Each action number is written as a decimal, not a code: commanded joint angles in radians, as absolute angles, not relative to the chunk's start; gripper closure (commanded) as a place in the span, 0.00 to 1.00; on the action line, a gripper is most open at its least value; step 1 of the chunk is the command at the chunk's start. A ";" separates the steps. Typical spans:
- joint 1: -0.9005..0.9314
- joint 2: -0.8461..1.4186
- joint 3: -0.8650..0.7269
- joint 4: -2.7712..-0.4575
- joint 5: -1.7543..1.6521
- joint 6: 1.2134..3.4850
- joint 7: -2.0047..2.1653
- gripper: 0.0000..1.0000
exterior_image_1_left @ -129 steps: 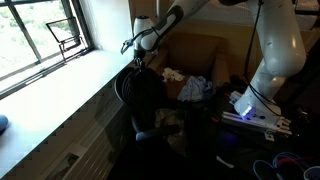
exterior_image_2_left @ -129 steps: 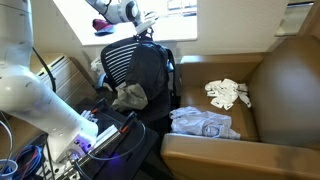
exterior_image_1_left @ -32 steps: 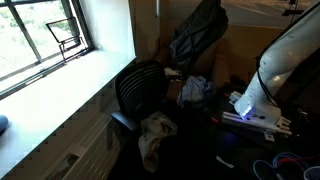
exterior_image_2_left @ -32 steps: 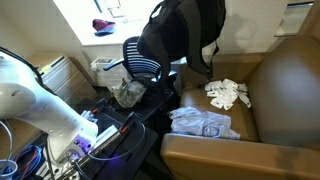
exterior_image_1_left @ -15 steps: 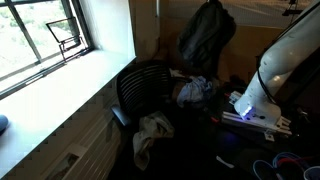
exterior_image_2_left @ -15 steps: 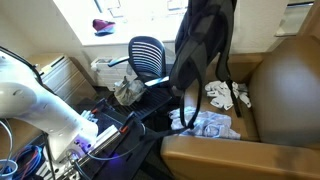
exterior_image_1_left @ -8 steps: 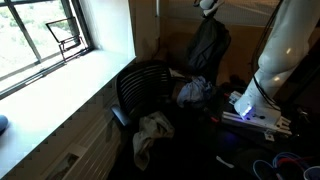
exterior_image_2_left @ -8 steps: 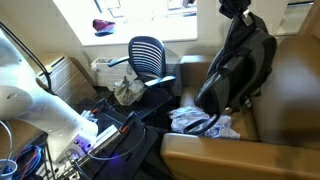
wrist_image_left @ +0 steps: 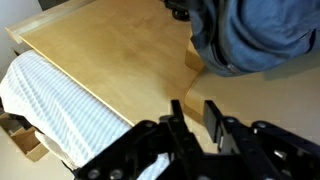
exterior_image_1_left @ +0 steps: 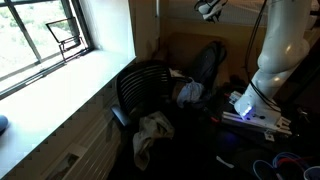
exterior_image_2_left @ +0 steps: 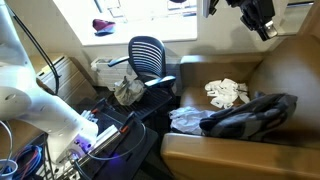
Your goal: Move the bag and clothing from the black chair to the brown chair then hang the belt on the armrest of the black chair
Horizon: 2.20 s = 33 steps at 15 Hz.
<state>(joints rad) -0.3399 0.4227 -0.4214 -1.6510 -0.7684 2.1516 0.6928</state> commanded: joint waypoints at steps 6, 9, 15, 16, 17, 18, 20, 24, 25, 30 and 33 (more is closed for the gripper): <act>-0.251 0.327 -0.344 -1.809 -0.790 2.238 0.629 0.24; -0.171 0.252 -0.291 -1.916 -0.798 2.288 0.629 0.04; -0.034 0.002 -0.158 -2.119 -0.814 2.270 0.553 0.00; -0.029 -0.039 -0.139 -2.133 -0.827 2.274 0.525 0.00; -0.048 0.076 -0.144 -2.041 -0.798 2.260 0.583 0.00; -0.041 0.033 -0.126 -2.065 -0.806 2.260 0.569 0.00; -0.041 -0.023 -0.112 -2.098 -0.809 2.260 0.549 0.00; -0.003 -0.003 -0.064 -2.165 -0.764 2.345 0.463 0.00; 0.018 -0.001 -0.034 -2.191 -0.757 2.367 0.471 0.00; 0.102 0.053 0.077 -2.263 -0.667 2.488 0.399 0.00; 0.115 0.078 0.099 -2.292 -0.542 2.538 0.223 0.00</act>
<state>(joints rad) 0.1228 0.0678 0.0907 -2.2571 -0.6445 2.4799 0.3986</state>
